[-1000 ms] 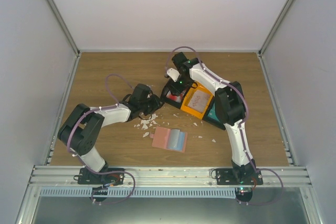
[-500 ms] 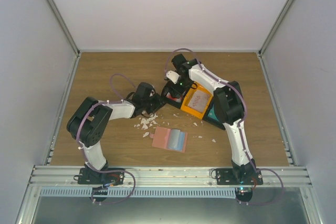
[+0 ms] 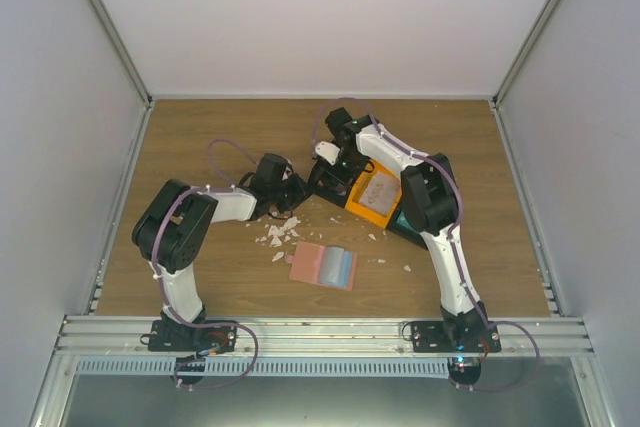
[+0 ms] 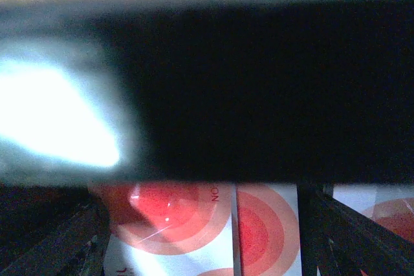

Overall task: Put the credit cards into the card holder
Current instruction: Pick up the credit card from the storage box.

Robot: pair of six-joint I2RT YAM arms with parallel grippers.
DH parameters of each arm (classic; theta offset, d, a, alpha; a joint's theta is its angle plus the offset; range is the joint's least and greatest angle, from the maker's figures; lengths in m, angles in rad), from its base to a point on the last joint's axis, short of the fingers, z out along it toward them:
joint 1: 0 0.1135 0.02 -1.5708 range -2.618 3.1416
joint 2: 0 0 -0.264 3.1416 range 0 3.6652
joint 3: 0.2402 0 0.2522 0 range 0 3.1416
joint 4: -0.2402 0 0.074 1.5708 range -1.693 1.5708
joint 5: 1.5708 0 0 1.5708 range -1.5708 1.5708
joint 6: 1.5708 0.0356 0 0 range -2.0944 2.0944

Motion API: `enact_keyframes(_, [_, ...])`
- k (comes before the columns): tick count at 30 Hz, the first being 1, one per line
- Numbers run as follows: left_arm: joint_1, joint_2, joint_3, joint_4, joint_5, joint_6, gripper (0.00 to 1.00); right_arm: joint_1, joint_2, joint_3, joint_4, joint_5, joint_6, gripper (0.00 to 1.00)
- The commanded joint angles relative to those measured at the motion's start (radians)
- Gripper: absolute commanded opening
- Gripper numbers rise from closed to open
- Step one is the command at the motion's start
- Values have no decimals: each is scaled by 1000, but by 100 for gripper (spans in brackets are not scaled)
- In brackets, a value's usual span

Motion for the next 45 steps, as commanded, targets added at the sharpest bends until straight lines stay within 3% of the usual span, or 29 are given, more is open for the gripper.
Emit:
enact_keyframes(1, [5, 21, -7, 73, 24, 23, 25, 6, 45, -2, -61, 6, 5, 86])
enact_keyframes(4, [5, 26, -12, 82, 35, 24, 25, 11, 65, -6, -66, -1, 11, 85])
enact_keyframes(9, [5, 31, -12, 84, 41, 30, 25, 11, 51, 24, -80, -88, 26, 67])
enact_keyframes(24, [2, 97, 42, 63, 40, 31, 23, -9, -86, -16, -63, -232, 0, 48])
enact_keyframes(45, [0, 113, 55, 55, 38, 35, 23, -14, -135, -94, -45, -261, -8, 34])
